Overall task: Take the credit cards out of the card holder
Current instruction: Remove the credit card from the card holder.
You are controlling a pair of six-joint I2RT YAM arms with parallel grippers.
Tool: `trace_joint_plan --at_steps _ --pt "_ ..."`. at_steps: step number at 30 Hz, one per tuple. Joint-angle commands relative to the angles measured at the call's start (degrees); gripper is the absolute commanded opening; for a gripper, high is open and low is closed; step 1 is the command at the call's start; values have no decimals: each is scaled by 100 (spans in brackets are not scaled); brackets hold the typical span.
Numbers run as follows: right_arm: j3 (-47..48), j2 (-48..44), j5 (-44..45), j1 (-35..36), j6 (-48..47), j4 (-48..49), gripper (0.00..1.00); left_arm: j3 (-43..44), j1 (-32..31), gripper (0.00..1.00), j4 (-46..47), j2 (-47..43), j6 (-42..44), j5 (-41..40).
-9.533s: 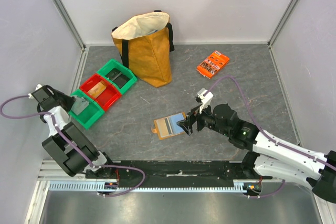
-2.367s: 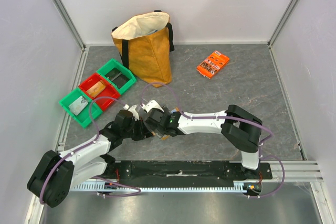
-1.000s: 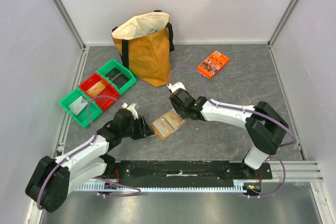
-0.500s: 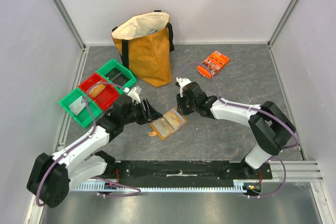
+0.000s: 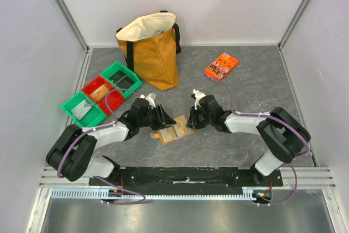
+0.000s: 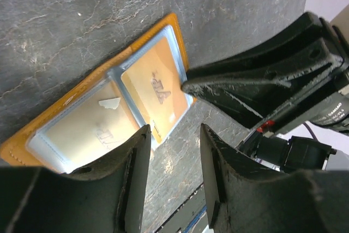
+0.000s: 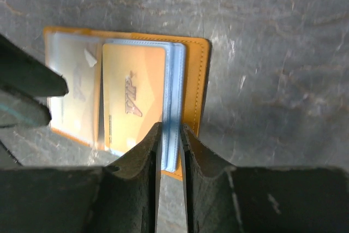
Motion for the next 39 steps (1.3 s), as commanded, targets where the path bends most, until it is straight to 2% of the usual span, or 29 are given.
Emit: trace_joint_plan --at_steps 1,5,12,16,22,39 --pt "-504 -384 -242 16 552 179 26 -29 -97 47 619 235 -238 96" --pt "-523 -709 -199 16 527 -4 26 -73 -167 47 628 306 -256 8" --pt "-5 -1026 39 16 307 -233 25 -47 -194 46 628 384 -238 -10" --pt "172 -737 -48 16 289 -190 22 15 -229 46 628 516 -194 8" --pt "-65 -394 -84 7 447 170 15 33 -237 46 619 683 -150 25" --pt "-830 178 -401 7 790 575 9 191 -369 44 532 947 -150 149"
